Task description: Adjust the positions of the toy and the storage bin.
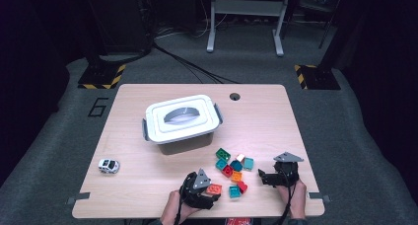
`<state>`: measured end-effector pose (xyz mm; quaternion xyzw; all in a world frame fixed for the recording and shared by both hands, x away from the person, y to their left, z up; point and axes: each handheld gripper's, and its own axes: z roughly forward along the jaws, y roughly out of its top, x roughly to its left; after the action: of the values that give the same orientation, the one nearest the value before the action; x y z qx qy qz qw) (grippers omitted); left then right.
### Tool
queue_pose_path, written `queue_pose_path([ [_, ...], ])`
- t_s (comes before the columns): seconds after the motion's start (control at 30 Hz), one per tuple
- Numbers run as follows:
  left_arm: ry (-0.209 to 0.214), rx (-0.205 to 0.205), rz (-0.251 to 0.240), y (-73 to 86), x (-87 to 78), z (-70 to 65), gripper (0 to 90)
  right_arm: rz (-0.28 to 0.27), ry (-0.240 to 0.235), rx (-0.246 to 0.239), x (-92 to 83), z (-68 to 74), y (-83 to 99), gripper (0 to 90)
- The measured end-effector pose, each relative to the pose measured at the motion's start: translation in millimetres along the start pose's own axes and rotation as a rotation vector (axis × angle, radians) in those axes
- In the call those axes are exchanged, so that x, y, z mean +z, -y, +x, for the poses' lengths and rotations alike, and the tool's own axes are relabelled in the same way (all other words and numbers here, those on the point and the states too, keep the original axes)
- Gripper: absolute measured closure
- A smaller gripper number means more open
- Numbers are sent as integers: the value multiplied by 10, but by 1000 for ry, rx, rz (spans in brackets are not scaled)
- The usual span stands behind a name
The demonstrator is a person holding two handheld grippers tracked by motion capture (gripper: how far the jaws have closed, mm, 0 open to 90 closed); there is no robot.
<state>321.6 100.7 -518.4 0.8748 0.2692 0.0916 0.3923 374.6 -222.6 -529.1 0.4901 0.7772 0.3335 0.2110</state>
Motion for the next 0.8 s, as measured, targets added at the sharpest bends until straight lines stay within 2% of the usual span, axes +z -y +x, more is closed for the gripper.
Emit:
queue_pose_path([
  [0.1,14,-1,9,-24,77,13,536,-1,-1,-4,1,-3,0,45],
  [0.17,25,0,1,-35,96,18,567,-1,-1,-2,1,-2,0,45],
  [0.47,40,11,8,-270,329,43,582,0,-1,-1,0,-1,0,45],
  [0.67,36,7,12,-343,406,46,566,-1,-1,-2,1,-3,0,46],
  [0.73,36,2,21,-336,379,58,485,-2,-5,-4,2,-5,0,47],
  [0.8,36,1,7,-321,300,69,417,-2,-3,-5,1,-5,0,48],
])
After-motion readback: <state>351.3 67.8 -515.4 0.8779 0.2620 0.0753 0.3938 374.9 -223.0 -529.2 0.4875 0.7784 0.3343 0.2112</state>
